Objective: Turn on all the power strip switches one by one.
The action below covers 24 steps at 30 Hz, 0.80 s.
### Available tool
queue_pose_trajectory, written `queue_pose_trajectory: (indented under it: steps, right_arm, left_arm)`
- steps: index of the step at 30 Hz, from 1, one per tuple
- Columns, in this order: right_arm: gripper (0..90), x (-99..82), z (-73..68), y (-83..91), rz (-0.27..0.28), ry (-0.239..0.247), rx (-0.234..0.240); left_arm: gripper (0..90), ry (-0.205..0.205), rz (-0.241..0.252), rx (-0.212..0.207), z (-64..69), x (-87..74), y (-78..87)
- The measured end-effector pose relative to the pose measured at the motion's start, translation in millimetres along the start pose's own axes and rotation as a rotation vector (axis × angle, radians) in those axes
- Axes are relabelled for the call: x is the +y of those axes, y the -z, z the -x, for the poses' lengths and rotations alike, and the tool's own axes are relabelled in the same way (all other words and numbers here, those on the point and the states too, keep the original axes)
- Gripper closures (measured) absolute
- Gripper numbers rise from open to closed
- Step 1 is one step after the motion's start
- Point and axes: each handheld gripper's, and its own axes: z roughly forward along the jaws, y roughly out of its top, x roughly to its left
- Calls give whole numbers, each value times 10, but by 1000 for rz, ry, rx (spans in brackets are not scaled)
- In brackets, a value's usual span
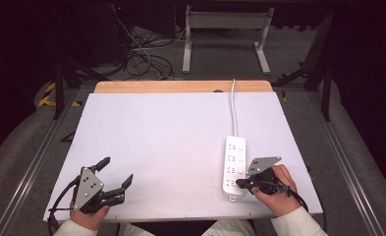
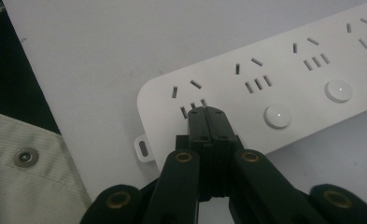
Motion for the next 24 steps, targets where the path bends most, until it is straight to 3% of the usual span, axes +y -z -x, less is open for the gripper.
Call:
queue_pose_trajectory:
  steps: [12,18,19,20,21,22,24]
  right_arm:
    - [900,-9,18,-27,9,-8,4]
    - [900,-56,23,-29,40,-26,10]
    - [900,-52,9,-24,40,-6,4]
    - [900,-28,-11,49,74,29,-28]
    - [900,-28,-11,49,74,29,-28]
    - [900,8,14,212,201,7,-17]
    - [900,38,17,288,225,7,-27]
  left_arm:
    - [167,-1,2,-1,-1,-1,4]
    - [167,-1,1,-2,2,-1,3]
    - [167,0,0,-1,1,-1,1]
    - [167,1,-4,-3,0,-2,-2]
    - [167,3,-3,-3,1,-2,-7]
    - [167,4,-2,-3,2,-1,-9]
    - [167,1,-1,1,3,2,-11]
